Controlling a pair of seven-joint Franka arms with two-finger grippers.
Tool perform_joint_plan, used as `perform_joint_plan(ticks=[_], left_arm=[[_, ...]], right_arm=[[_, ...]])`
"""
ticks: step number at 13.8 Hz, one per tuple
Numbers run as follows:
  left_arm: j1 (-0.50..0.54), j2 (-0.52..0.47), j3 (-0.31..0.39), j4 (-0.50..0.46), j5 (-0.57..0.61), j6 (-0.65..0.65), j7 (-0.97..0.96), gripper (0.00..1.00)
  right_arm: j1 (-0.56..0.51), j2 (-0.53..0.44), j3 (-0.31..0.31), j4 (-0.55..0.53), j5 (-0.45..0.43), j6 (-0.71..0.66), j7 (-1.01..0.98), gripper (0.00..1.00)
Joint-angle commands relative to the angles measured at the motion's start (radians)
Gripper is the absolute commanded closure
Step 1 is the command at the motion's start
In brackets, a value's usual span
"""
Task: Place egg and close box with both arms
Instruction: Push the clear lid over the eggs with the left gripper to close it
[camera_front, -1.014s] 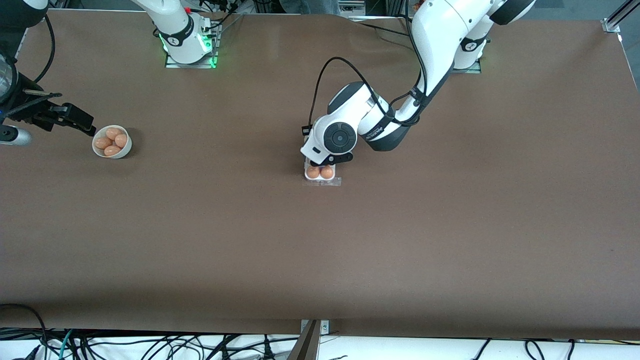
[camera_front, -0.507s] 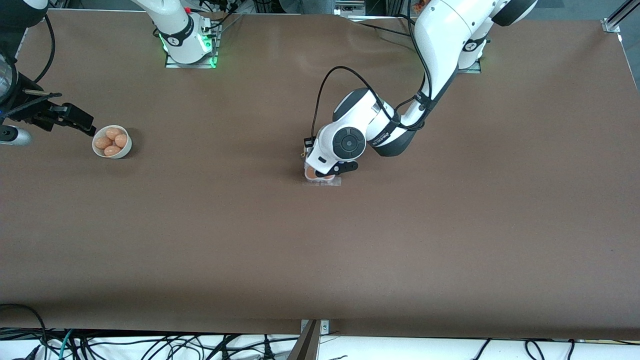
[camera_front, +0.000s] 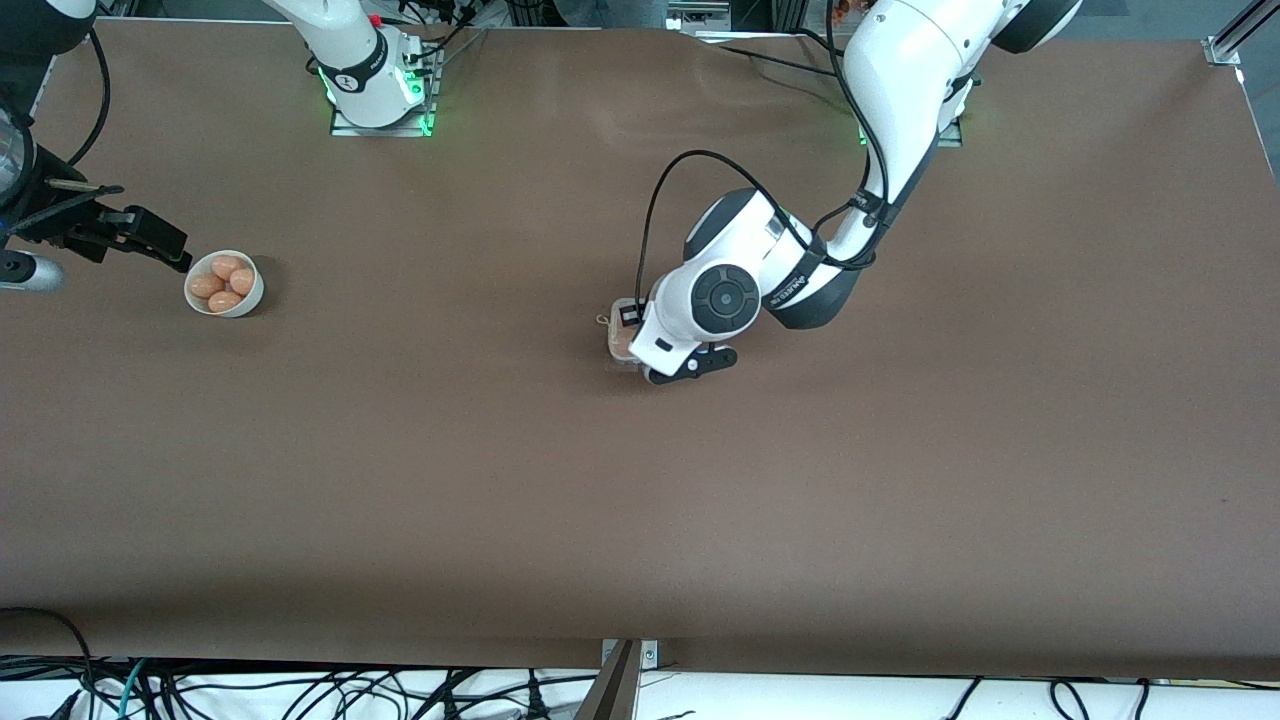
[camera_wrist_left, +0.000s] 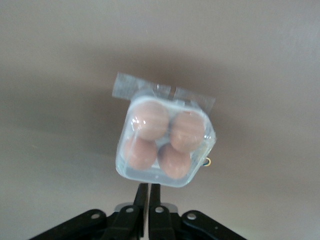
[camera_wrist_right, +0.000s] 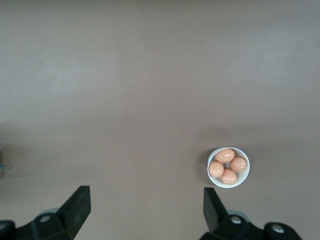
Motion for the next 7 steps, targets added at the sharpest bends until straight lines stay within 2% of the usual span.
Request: perform_joint_plan(ticks=[1, 3, 5, 7], left_arm=[[-0.001, -0.03, 0.05, 0.059, 0.08, -0.028, 0.016, 0.35], [0.009, -0.064, 0.052, 0.099, 0.241, -0.109, 0.016, 0.0], [0.041, -0.115, 0.053, 0.123, 0.349, -0.203, 0.017, 0.0], [0.095, -0.156, 0.061, 0.123, 0.374, -0.215, 0.016, 0.0]], right_arm=[[0.001, 0.009, -0.001, 0.028, 0.015, -0.023, 0.007, 0.0], [0.001, 0.009, -0.001, 0.03, 0.015, -0.023, 0.006, 0.0], [0.0, 0.009, -0.001, 0.03, 0.015, -0.023, 0.007, 0.0], [0.0, 0.009, -0.001, 0.03, 0.013, -0.023, 0.007, 0.0]])
